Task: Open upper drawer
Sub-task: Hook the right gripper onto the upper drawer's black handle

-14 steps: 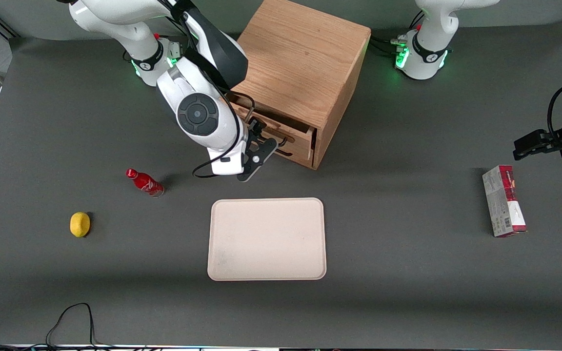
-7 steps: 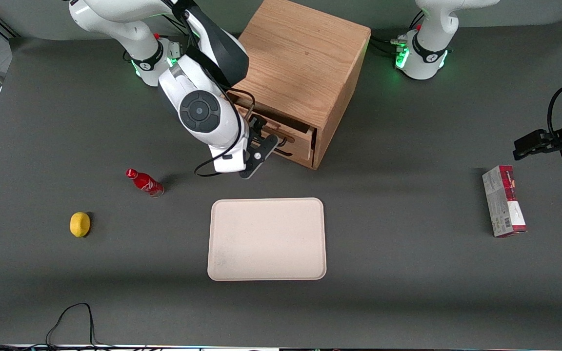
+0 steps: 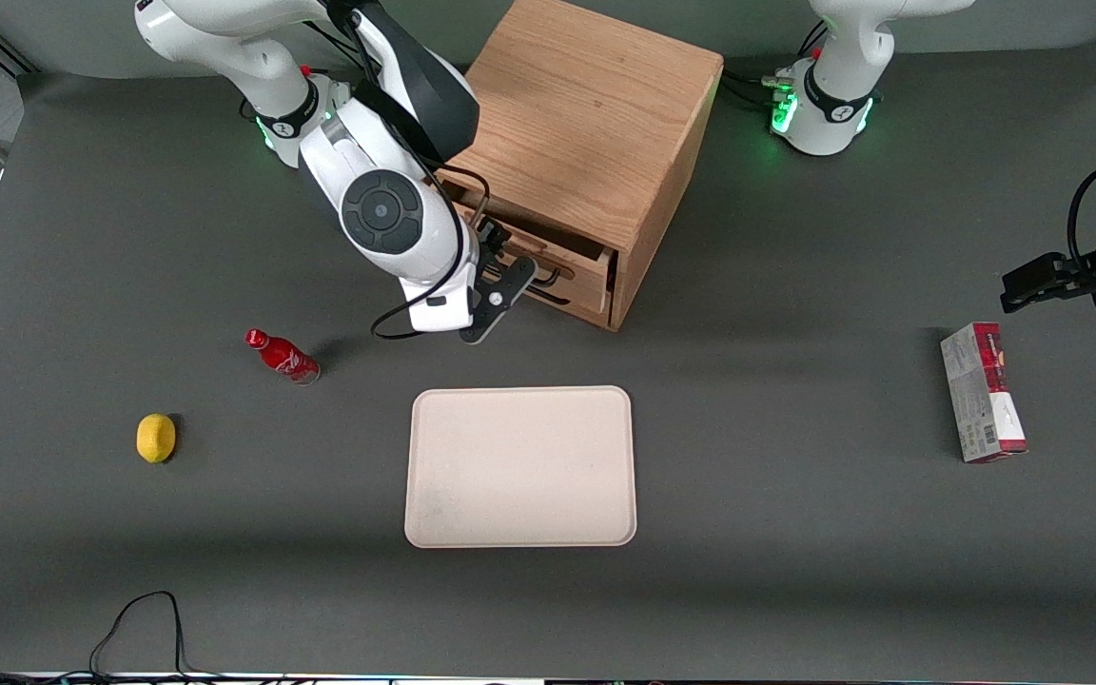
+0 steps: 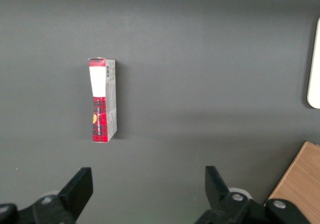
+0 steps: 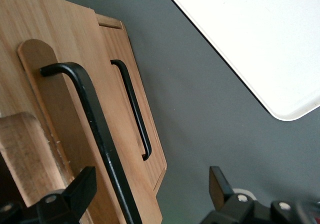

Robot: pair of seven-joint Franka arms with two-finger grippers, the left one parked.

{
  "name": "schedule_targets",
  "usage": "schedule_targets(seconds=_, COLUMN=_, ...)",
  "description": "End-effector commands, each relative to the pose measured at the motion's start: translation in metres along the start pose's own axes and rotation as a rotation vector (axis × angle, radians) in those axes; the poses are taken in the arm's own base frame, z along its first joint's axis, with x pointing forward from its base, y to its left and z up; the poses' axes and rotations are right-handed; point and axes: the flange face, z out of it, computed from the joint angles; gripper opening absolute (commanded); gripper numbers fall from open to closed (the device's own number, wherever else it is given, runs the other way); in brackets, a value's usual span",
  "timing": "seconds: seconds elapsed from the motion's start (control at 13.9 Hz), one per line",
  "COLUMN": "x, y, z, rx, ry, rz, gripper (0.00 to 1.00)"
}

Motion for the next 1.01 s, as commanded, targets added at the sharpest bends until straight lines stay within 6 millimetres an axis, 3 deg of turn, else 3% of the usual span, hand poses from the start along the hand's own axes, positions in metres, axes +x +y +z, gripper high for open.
schedule_targets(seconds=0.0, x=-0.006, y=-0.006, z=0.002, rx=0.012, ry=-0.006, rz=-0.027, gripper=1.0)
schedule_targets(seconds=0.22, x=-0.001, y=-0.014, z=0.013, rx=0.012, ry=-0.012, rz=-0.038, gripper=1.0)
schedule_targets(seconds=0.57, x=0.003, y=-0.009, z=0.028, rx=0.006, ry=0.011, rz=-0.031, gripper=1.0)
schedule_targets(seconds=0.93, x=0.008, y=0.008, z=0.03, rx=0.001, ry=0.032, rz=-0.012, gripper=1.0)
